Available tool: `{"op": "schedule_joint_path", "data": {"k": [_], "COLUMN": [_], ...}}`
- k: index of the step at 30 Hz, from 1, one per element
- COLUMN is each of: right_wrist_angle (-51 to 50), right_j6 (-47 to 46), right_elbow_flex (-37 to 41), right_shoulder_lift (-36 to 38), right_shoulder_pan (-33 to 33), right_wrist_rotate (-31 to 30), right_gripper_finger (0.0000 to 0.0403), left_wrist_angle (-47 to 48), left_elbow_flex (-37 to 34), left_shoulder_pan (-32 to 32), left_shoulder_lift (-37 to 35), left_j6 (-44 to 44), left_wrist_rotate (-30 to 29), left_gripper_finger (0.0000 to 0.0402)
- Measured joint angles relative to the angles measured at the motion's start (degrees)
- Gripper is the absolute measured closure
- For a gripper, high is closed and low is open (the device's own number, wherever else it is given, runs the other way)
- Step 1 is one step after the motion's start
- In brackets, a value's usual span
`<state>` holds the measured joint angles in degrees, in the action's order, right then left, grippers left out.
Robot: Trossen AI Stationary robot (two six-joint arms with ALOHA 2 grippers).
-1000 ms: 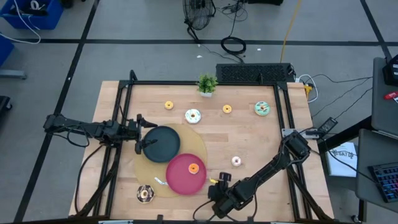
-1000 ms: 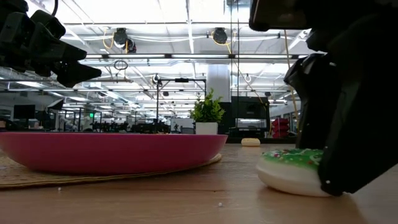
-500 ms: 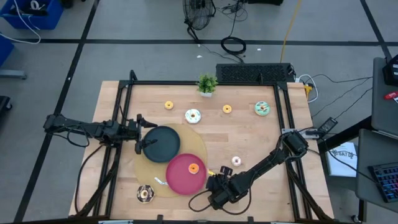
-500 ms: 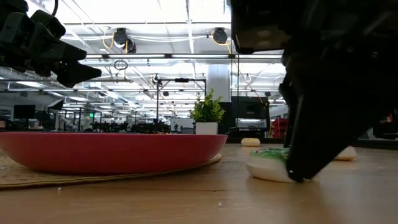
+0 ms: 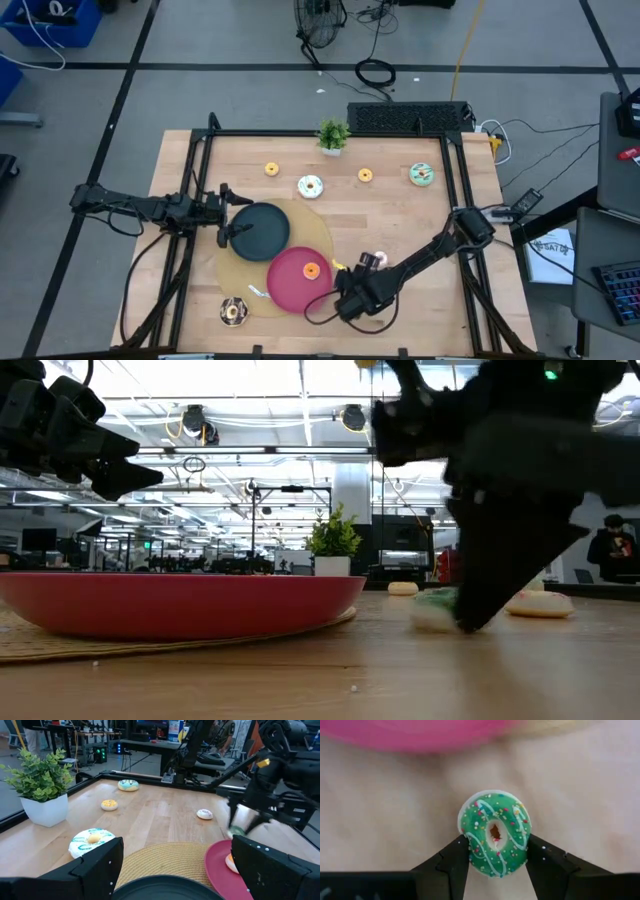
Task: Pick & Place donuts
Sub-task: Put the small green donut into the pink plate
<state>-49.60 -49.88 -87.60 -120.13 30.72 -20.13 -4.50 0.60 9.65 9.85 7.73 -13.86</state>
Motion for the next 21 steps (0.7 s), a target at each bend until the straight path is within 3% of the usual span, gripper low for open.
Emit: {"op": "schedule_joint_path", "data": {"k": [13, 21], "right_wrist_angle": [-5.4, -5.7], "right_j6": [2.7, 5.5], "right_elbow_flex": [-0.1, -0.1], "right_shoulder_lift": [3.5, 3.5], "right_shoulder_pan": [-1.9, -4.1], "right_wrist_rotate": [-7.2, -8.4], "right_gripper_finger": [0.0236, 0.0236], "left_wrist_angle": [-0.1, -0.1], "left_elbow_flex": [0.0, 0.0], "left_shoulder_pan": [0.0, 0.0], "left_shoulder_lift": [0.0, 0.0], "left_j6": [0.0, 0.0], "left_wrist_rotate": [0.0, 0.0], "left_gripper_finger": [0.0036, 0.0036]}}
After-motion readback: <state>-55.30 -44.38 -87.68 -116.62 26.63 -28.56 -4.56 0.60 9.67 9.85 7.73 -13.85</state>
